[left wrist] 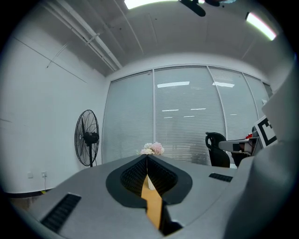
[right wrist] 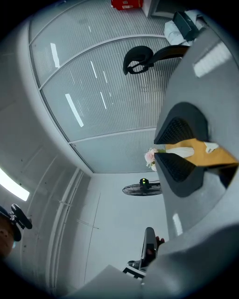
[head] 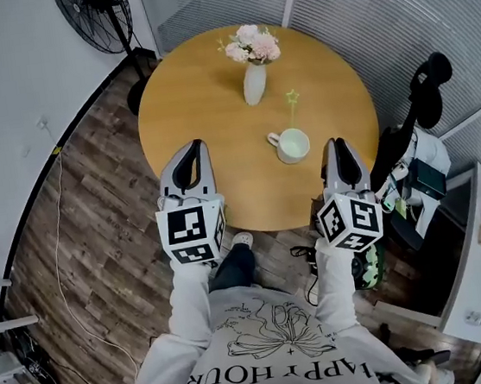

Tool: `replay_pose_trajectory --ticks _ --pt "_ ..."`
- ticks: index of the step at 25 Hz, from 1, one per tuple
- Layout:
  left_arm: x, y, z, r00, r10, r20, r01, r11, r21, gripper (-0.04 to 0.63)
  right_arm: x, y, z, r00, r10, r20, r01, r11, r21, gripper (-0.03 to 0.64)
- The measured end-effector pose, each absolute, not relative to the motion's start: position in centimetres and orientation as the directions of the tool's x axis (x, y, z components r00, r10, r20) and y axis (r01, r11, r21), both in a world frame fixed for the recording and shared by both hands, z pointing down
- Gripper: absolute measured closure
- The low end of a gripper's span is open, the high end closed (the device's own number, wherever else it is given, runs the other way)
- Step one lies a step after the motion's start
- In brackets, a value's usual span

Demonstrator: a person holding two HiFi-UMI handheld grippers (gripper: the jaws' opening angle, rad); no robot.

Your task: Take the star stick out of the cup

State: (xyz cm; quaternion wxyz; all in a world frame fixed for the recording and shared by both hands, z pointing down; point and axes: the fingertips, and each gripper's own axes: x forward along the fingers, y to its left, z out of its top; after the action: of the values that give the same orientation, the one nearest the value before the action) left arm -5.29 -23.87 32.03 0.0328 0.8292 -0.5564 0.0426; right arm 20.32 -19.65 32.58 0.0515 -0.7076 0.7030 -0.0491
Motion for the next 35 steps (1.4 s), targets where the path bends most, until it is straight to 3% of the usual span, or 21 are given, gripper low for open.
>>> replay_pose_trajectory --ticks 17,35 --pt "-1.5 -37.2 36.0 0.470 -0.861 0.194 -0.880 -0.473 0.032 0.588 22.5 -31.0 36.7 0.066 -0.993 0.103 -0.985 -0.081 -0.150 0.528" --pt "0.8 -42.0 42.7 0.510 -0.802 0.312 -0.854 -0.514 0.075 0.589 23.3 -35.6 43.3 0.068 -0.965 0.253 -0.985 -0.105 -0.135 0.505"
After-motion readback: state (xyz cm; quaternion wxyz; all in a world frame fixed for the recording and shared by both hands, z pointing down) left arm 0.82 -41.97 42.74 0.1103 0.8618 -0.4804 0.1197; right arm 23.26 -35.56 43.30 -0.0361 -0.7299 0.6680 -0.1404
